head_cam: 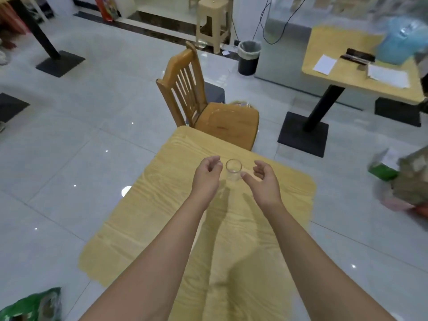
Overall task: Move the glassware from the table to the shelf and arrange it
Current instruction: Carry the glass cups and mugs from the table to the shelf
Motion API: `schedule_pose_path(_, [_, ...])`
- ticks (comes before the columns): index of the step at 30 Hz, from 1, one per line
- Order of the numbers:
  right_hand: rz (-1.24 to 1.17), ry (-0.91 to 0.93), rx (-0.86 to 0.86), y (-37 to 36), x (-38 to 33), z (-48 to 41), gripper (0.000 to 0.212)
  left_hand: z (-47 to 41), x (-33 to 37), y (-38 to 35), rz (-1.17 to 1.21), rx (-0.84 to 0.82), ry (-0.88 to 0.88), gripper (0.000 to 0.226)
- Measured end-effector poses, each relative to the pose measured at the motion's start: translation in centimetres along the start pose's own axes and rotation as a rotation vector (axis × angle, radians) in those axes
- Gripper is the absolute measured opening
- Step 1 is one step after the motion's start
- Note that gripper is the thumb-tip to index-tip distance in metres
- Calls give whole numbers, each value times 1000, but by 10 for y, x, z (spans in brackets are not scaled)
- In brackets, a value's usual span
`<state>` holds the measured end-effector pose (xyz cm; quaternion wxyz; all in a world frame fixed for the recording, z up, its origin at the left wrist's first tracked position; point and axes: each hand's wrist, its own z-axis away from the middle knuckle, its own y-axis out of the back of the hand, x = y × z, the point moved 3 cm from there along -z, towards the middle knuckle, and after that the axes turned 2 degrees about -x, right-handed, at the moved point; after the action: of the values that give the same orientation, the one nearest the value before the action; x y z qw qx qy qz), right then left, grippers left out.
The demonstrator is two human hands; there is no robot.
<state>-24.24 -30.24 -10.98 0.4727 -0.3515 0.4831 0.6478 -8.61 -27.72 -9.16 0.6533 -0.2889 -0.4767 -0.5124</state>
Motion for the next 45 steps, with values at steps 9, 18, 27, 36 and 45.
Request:
schedule_pose_path(9, [111, -107, -40, -5, 47, -37, 93, -36, -34, -13, -65, -61, 114, 46])
schedule_pose_path(18, [199, -72, -123, -52, 71, -76, 91, -68, -48, -30, -120, -143, 141, 42])
schedule_pose_path(27, [211, 13, -52, -63, 76, -95, 68, -84, -70, -34, -112, -180, 141, 37])
schedule_pose_path(36, [212, 111, -122, -64, 20, -77, 63, -64, -39, 4, -71, -157, 12, 46])
schedule_pose_path(45, [80, 346, -230, -80, -112, -18, 47, -16, 42, 66, 54, -7, -185, 45])
